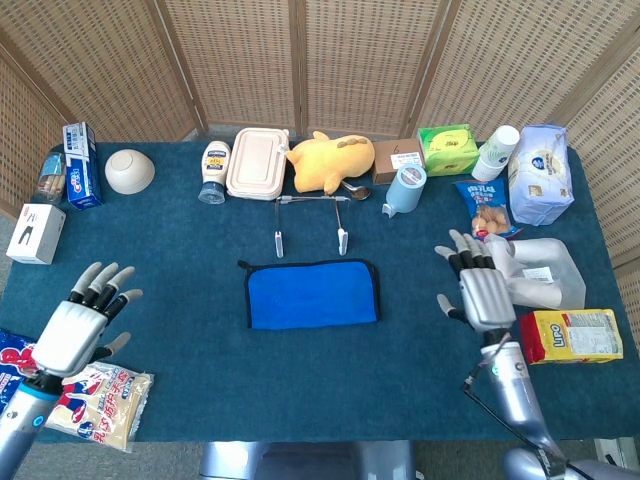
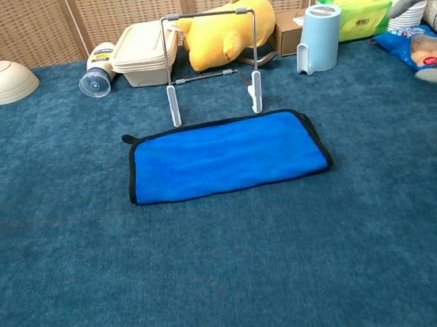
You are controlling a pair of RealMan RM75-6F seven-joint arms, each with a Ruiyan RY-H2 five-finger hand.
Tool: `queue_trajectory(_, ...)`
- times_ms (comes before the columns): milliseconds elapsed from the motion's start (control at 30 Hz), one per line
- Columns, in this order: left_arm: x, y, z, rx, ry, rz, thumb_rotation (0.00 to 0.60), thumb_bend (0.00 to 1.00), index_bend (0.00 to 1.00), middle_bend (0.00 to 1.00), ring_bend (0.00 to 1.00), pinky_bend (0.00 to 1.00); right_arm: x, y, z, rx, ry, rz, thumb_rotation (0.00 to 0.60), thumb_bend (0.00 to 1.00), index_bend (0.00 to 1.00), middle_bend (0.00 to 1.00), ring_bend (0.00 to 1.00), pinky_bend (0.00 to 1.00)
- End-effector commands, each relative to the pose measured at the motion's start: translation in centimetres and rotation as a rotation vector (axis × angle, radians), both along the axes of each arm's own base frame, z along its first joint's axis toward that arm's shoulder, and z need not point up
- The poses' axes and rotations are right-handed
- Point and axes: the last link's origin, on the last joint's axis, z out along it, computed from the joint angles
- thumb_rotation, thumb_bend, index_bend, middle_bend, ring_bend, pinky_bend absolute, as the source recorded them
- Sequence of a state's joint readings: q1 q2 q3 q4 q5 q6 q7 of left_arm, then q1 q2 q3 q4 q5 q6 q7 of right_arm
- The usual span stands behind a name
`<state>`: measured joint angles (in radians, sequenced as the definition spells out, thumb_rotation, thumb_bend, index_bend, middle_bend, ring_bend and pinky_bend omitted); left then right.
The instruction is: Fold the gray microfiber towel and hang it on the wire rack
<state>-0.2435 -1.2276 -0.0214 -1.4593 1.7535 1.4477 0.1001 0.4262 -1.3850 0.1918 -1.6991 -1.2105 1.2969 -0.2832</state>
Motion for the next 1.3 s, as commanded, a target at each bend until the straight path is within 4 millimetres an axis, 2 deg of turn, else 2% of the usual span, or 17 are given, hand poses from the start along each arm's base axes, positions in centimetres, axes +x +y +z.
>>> queue_trajectory(33, 0.4, 2.2, -1.1, -0.027, 0.036, -0.076, 0.600, 0.30, 0.27, 0.12, 0.00, 0.00, -0.6, 1.3, 0.9, -0.015, 0.000, -0.013, 0.600, 0.28, 0.19, 0.04, 0.00, 0.00)
queue_trajectory(500, 2.1, 7.7, -5.2, -0.144, 0.146, -0.224, 0.600, 0.30, 0.22, 0.08, 0.00, 0.00, -1.9, 3.1, 2.6, -0.063, 0.004, -0.061, 0.600, 0.28, 0.18, 0.04, 0.00, 0.00)
queue_trajectory(700, 3.4, 9.7, -8.0, -0.183, 0.151, -0.263, 0.600, 0.30, 0.22, 0.08, 0.00, 0.00, -2.4, 3.6, 3.3, -0.086, 0.006, -0.084, 0.600, 0.28, 0.17, 0.04, 0.00, 0.00)
queue_trajectory(1000, 4.6, 11.5, -11.1, -0.218, 0.155, -0.288, 0.600, 0.30, 0.21, 0.06, 0.00, 0.00, -3.2, 4.3, 4.3, -0.110, 0.006, -0.113, 0.600, 0.28, 0.17, 0.04, 0.00, 0.00)
queue_trajectory(1300, 5.4, 12.6, -13.2, -0.244, 0.165, -0.307, 0.600, 0.30, 0.21, 0.06, 0.00, 0.00, -3.5, 4.7, 4.7, -0.119, 0.009, -0.127, 0.600, 0.28, 0.17, 0.04, 0.00, 0.00)
